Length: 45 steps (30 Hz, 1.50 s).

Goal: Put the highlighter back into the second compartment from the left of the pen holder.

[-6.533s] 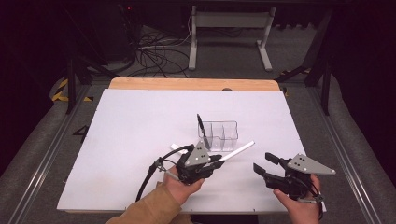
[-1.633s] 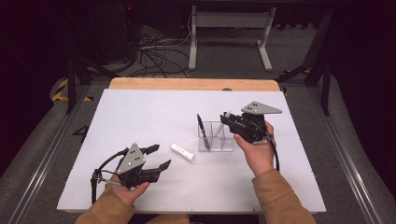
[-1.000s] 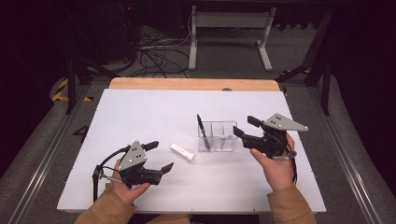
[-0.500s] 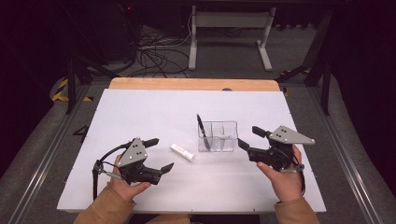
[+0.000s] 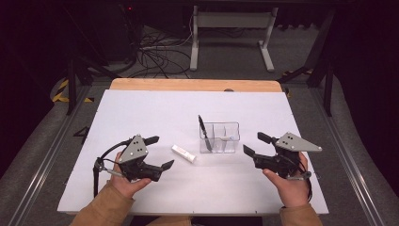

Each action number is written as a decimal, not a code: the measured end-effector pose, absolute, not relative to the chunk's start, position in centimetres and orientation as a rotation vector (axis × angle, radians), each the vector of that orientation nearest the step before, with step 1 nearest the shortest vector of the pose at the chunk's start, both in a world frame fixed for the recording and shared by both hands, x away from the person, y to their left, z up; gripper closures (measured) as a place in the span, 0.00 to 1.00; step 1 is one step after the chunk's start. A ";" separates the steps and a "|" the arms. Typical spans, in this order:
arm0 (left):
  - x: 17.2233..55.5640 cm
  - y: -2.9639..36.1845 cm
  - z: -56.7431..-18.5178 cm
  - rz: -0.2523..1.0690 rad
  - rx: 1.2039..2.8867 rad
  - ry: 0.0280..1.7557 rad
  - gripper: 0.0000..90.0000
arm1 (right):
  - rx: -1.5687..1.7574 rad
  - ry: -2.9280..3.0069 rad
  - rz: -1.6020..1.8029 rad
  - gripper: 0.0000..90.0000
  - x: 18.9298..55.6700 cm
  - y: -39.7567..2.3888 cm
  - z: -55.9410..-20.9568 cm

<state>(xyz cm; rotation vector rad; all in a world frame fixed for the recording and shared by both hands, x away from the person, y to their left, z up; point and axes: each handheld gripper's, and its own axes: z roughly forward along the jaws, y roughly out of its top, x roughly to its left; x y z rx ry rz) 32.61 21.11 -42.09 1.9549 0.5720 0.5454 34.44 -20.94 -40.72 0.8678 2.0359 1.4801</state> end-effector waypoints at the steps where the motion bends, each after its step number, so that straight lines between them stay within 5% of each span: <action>1: 32.7 21.1 -42.1 0.541 1.961 0.573 0.13 | 0.867 2.043 1.480 0.33 34.4 -21.0 -40.8; 20: 34.1 20.6 -41.2 0.462 2.000 0.527 0.14 | 0.888 2.050 1.506 0.33 33.9 -21.6 -40.9; 45: 39.0 18.4 -40.8 0.387 2.258 0.448 0.21 | 0.909 2.077 1.495 0.35 33.8 -22.7 -41.1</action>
